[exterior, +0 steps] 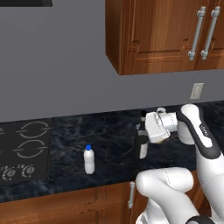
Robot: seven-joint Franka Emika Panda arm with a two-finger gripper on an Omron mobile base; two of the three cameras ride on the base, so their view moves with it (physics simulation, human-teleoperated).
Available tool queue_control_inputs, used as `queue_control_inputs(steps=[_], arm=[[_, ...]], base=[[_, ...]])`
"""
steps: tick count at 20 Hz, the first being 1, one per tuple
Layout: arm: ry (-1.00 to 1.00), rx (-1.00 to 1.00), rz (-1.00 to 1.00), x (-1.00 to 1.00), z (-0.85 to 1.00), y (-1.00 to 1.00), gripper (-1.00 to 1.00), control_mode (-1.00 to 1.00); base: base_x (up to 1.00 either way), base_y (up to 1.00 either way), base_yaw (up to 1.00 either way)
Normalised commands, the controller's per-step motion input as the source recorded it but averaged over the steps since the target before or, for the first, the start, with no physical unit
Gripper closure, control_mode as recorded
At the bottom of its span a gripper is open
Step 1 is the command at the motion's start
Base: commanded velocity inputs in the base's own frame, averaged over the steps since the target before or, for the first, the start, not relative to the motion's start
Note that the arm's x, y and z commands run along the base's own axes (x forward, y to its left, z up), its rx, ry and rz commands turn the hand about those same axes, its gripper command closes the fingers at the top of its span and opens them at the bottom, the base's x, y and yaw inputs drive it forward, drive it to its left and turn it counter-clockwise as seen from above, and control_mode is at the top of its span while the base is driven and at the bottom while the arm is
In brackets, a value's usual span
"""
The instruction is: Place the drinks on the dining counter in a tight cluster.
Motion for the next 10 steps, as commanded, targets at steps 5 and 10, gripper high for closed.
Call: queue_control_inputs(steps=[5, 10], arm=[[0.01, 0.00, 0.00, -0.39, 0.17, -0.03, 1.00, -1.00], [0.00, 0.01, 0.00, -0.02, 0.00, -0.01, 1.00, -1.00]], base=[[0.00, 0.00, 0.00], [0.00, 0.00, 0.00]])
